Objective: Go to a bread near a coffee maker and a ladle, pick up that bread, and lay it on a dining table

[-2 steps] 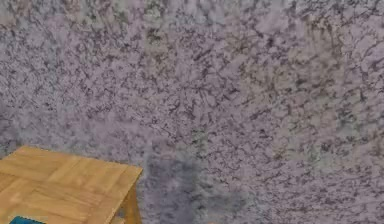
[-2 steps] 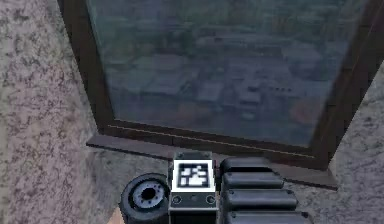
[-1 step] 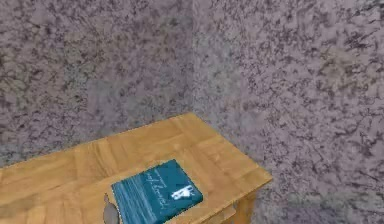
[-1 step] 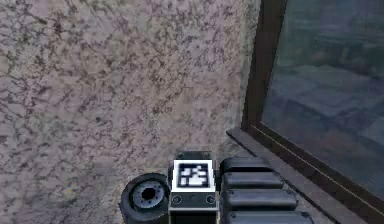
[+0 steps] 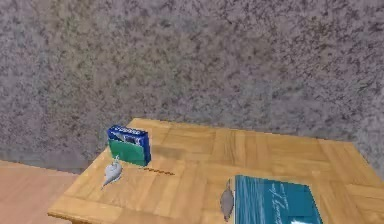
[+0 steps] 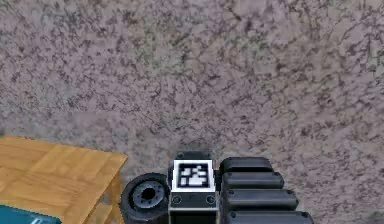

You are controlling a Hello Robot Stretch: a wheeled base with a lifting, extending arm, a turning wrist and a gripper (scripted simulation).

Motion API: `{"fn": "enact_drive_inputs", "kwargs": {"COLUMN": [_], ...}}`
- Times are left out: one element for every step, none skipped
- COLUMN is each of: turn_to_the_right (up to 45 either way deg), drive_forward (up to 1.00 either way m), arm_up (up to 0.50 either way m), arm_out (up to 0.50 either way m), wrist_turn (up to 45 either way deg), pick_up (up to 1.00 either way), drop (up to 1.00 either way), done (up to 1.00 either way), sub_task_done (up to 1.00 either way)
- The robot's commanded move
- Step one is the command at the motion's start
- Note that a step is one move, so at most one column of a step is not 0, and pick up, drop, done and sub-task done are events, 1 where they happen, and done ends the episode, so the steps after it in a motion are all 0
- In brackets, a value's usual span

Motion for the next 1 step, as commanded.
{"fn": "enact_drive_inputs", "kwargs": {"turn_to_the_right": [-45.0], "drive_forward": [0.00], "arm_up": [0.00], "arm_out": [0.00], "wrist_turn": [0.0], "pick_up": [0.00], "drop": [0.00], "done": [0.00], "sub_task_done": [0.00]}}
